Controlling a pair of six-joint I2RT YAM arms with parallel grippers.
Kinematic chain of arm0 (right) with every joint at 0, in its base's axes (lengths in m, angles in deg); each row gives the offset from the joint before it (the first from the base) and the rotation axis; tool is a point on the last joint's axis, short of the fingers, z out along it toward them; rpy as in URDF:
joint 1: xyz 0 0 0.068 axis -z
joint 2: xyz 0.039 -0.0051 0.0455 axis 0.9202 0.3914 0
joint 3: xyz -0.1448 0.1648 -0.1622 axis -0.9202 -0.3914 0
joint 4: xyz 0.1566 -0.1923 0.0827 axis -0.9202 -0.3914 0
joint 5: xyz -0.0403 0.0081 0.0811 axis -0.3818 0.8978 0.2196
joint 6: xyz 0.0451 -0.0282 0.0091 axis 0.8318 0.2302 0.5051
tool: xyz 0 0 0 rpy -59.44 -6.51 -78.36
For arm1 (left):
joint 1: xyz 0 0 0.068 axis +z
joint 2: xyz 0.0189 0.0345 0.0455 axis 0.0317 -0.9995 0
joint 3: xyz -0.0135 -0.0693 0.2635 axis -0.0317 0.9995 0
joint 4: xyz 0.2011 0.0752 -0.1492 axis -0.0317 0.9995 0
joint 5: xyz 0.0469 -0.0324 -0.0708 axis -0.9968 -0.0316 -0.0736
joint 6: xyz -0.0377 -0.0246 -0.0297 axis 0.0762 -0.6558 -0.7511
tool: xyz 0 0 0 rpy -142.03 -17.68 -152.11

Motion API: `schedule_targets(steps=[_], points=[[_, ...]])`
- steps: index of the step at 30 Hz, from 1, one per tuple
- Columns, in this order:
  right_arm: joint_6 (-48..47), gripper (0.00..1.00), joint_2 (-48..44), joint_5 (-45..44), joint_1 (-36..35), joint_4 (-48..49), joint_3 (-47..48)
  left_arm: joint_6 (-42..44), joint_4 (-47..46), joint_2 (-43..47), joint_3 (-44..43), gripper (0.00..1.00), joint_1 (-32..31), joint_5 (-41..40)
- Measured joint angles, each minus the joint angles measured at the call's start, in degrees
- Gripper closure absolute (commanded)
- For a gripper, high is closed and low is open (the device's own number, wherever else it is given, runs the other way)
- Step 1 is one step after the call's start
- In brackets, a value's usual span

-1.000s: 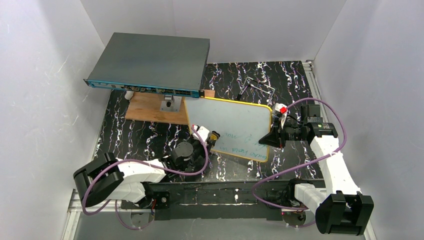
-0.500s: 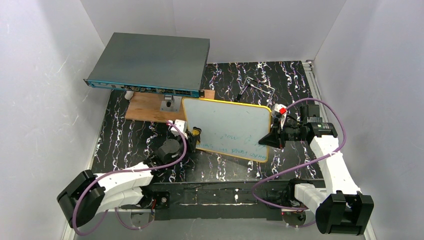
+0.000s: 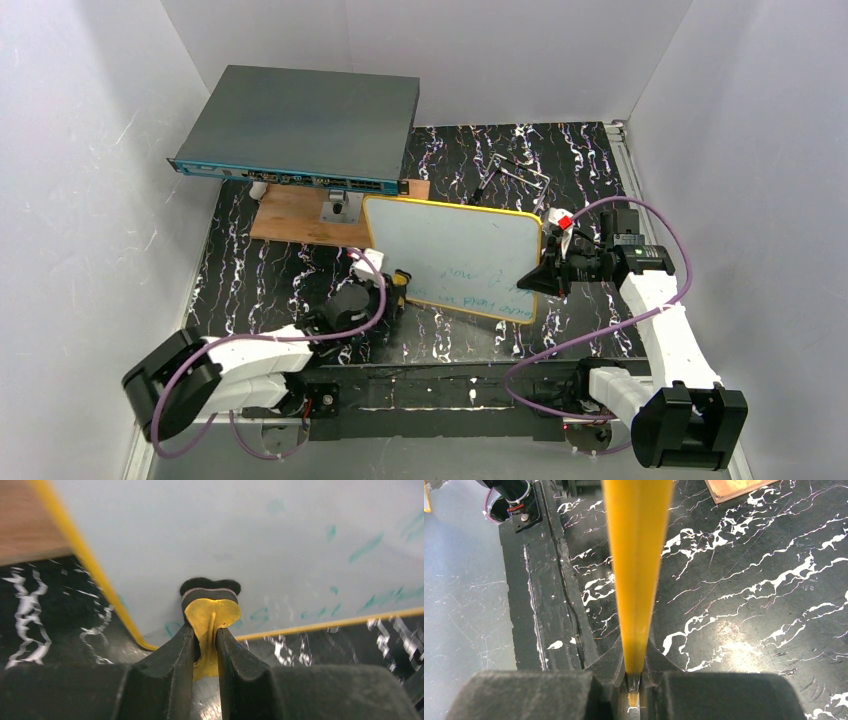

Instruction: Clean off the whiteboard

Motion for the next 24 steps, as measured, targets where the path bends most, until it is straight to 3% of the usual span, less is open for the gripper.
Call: schedule_targets(steps=[4,9,18,24], points=[[0.0,0.99,0.0,0.02,-0.04,-0.13,0.0,-2.27,2.01,7.19,-0.42,1.0,4.63,0.76],[0.57,0.99,0.0,0.07,-0.02,-0.37,0.0,-1.25,4.07,5.4,-4.52,1.0,5.27,5.68],[1.25,0.99,0.0,-0.02,0.39,0.15,0.0,5.01,7.98,-3.26,-14.67,1.0,-0.92,7.65],[1.25,0.99,0.0,-0.02,0.42,0.17,0.0,4.52,7.76,-3.96,-15.43,1.0,-2.4,5.46]])
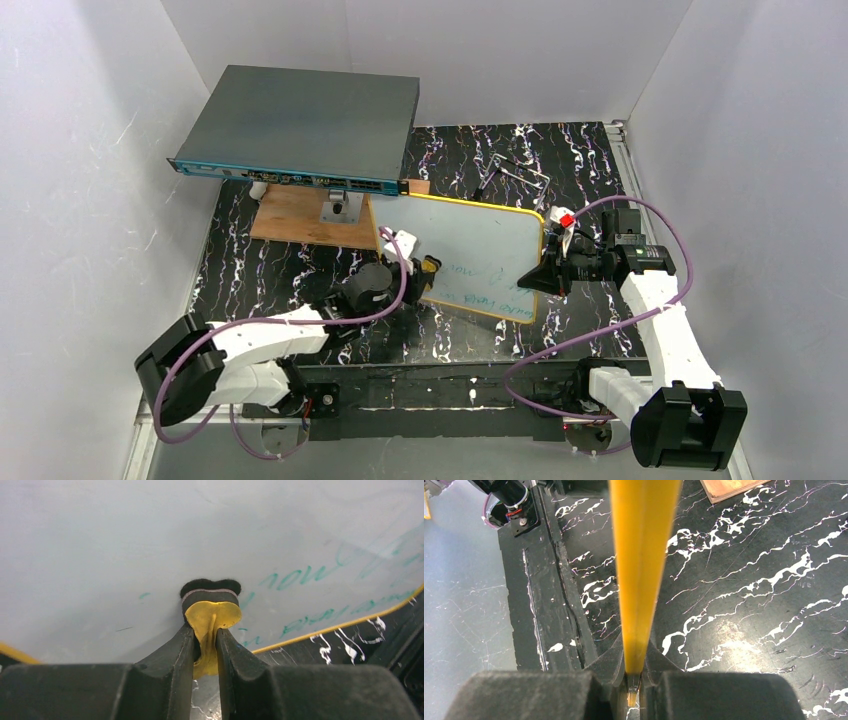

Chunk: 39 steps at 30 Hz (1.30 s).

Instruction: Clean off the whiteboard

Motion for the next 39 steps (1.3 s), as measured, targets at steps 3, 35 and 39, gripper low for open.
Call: schedule_targets(steps=[3,35,39], points=[[-0.04,0.99,0.0,0.0,0.0,-0.02,0.0,-1.75,0.66,2.29,0.83,1.0,1.44,-2.45],[-1.22,0.99,-0.04,-0.17,-0.11,0.44,0.0,-0.22,-3.37,-4.81,0.55,1.0,-7.15,-9.55],[-1.22,0.99,-0.04,-0.15,-0.11,0.44,0.0,-1.18,-2.8,-0.52,1.14,1.0,-5.44,-14.58]])
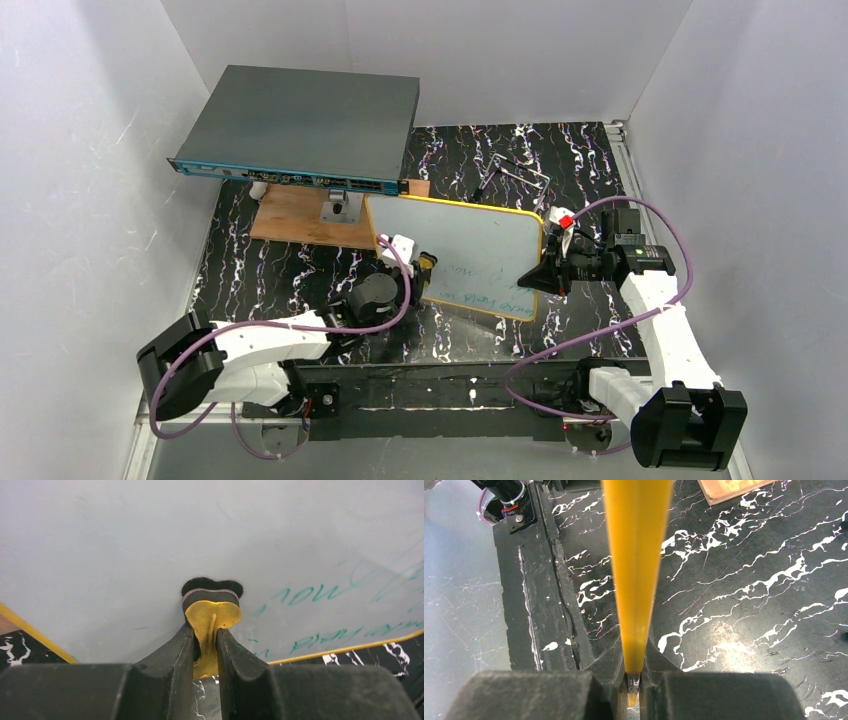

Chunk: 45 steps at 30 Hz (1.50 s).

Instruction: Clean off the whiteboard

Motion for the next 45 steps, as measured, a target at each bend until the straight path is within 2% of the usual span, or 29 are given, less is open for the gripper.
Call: schedule_targets(steps=[3,9,20,26,33,45], points=[[0.02,0.99,0.0,-0.02,0.0,0.0,0.0,0.26,-0.35,1.42,0.0,1.0,1.2,0.04],[-0.17,0.99,-0.07,-0.28,0.24,0.74,0.02,2.54,-2.45,-1.81,-1.05,1.0,1.31,4.13],[-0.33,0.99,-0.11,-0.15,0.15,0.42,0.0,3.96,-4.04,-11.8,-4.85,1.0,-5.16,11.13],[-0.37,0.99,-0.11,-0.17,0.09,0.42,0.0,3.06,-3.87,-10.47,-4.2,1.0,-4.79,9.38],[-0.24,0.99,-0.07,-0.22,0.07,0.44,0.0,-0.33,-2.05,-3.21,-1.49,1.0,0.7,8.98],[-0.39,0.99,-0.2,-0.48,0.2,0.98,0.02,0.39,-1.99,-4.94,-2.82,1.0,1.81,11.91]])
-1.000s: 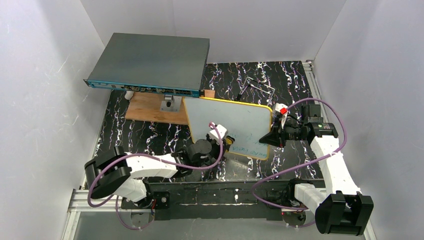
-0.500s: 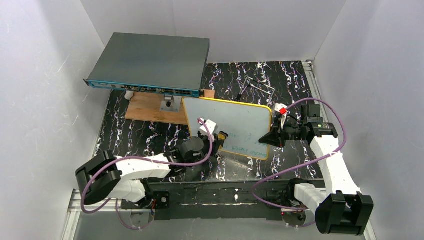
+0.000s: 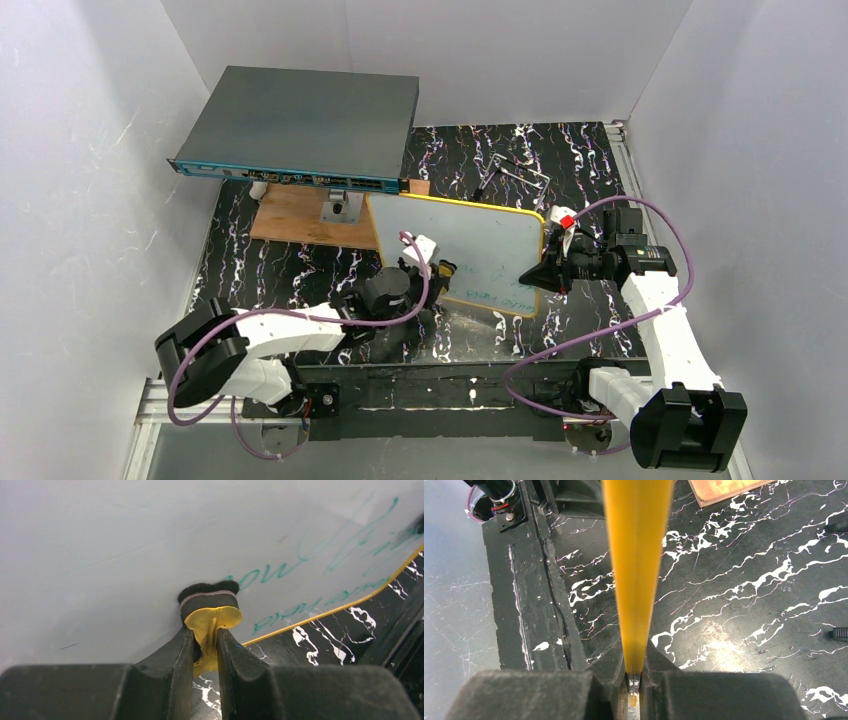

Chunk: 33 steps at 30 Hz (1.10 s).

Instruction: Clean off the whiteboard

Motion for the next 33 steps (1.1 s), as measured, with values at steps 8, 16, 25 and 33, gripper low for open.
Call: schedule_targets(steps=[8,16,25,33], points=[[-0.09,0.99,-0.39,-0.17,0.13,0.0,0.0,5.9,1.68,-8.13,-6.82,1.0,-6.34,0.44],[-0.2,0.99,-0.42,-0.17,0.13,-0.02,-0.02,6.67,2.51,-8.22,-7.28,1.0,-7.26,-1.73],[-0.17,0.99,-0.46,-0.09,-0.02,-0.35,-0.02,1.86,3.28,2.08,-1.44,1.0,-1.6,-5.07],[0.04,0.99,-0.9,-0.09,-0.02,-0.57,-0.02,1.11,4.09,4.22,-1.38,1.0,0.22,-3.06]])
